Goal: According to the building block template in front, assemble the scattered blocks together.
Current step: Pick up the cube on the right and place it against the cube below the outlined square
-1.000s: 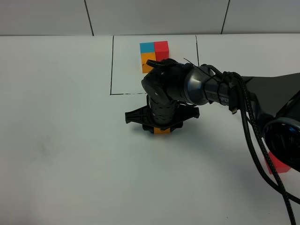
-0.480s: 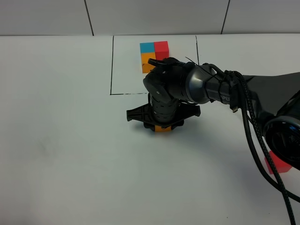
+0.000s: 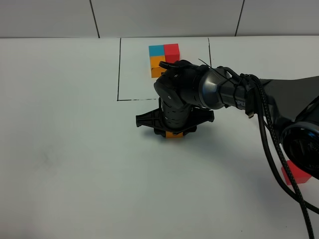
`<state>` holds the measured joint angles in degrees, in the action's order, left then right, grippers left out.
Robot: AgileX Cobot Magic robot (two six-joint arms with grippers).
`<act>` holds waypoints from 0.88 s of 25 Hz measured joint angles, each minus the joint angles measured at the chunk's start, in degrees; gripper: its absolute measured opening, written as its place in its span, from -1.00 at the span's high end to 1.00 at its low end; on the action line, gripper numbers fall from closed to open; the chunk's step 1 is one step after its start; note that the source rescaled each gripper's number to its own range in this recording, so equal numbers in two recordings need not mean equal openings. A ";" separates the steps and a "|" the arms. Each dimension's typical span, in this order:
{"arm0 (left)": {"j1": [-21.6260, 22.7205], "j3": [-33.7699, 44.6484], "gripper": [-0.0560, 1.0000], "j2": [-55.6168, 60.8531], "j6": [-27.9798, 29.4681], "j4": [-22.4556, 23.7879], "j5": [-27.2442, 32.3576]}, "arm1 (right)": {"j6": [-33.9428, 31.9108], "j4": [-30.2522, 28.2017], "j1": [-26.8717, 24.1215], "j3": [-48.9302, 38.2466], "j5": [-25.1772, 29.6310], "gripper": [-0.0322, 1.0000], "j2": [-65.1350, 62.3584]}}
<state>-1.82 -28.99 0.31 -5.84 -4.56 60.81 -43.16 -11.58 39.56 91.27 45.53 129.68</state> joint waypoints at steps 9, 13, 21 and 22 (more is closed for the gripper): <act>0.00 0.00 -0.54 0.00 0.06 0.00 0.00 | 0.00 1.52 -0.12 0.00 -0.22 0.91 0.00; 0.00 0.00 -0.54 0.00 0.00 0.00 0.00 | 0.06 2.79 -0.48 0.00 -0.41 0.91 0.00; 0.00 0.00 -0.54 0.00 0.00 0.00 0.00 | 0.48 3.79 -0.53 0.00 -1.21 0.43 -0.05; 0.00 0.00 -0.54 0.00 0.00 0.00 0.00 | 0.48 4.12 -0.53 0.00 -1.53 0.26 -0.16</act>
<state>-1.82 -28.99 0.31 -5.84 -4.56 60.81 -42.68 -7.47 39.03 91.27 44.01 129.52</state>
